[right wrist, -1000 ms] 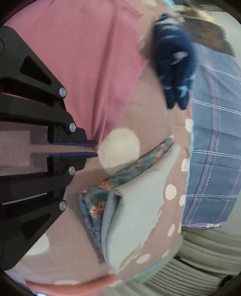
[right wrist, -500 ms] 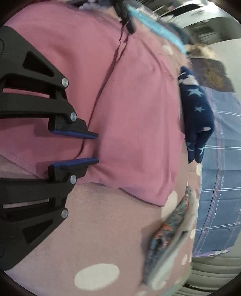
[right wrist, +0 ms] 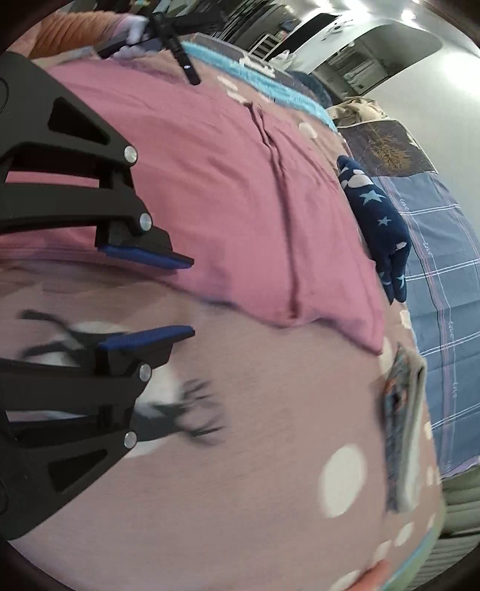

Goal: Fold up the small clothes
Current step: 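Grasp the shirt hem with both tools and lift it toward the collar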

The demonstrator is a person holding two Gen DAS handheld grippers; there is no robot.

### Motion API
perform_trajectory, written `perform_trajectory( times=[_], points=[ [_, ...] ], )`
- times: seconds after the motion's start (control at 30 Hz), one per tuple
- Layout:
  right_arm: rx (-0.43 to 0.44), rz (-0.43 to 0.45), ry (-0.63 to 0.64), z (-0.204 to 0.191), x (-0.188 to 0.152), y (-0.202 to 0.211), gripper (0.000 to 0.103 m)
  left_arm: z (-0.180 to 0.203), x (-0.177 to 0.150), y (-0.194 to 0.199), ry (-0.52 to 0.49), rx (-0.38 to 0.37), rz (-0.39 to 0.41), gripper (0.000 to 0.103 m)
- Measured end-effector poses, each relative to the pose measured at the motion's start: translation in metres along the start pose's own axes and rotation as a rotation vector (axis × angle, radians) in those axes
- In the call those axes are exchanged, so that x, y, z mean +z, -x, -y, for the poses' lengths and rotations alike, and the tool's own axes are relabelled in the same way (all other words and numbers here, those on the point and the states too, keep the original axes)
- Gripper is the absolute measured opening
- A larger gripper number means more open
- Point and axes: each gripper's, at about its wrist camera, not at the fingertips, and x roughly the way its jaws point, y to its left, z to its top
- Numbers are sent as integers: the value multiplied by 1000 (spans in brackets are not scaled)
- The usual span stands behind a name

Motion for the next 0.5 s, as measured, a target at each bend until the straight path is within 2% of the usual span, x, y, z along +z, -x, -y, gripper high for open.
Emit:
perform_trajectory(
  times=[0.03,0.23,0.33,0.5],
  points=[
    [11,0,-7,1,-6,3,32,5,-12,6,-14,-45,-4,68],
    [143,-1,-74,9,-59,32,32,27,-60,29,-85,-186,-14,68],
    [241,-6,-106,16,-90,51,32,34,-81,41,-131,-222,-13,68],
    [347,-28,-134,22,-125,74,32,32,-105,56,-110,-281,-16,68]
  ],
)
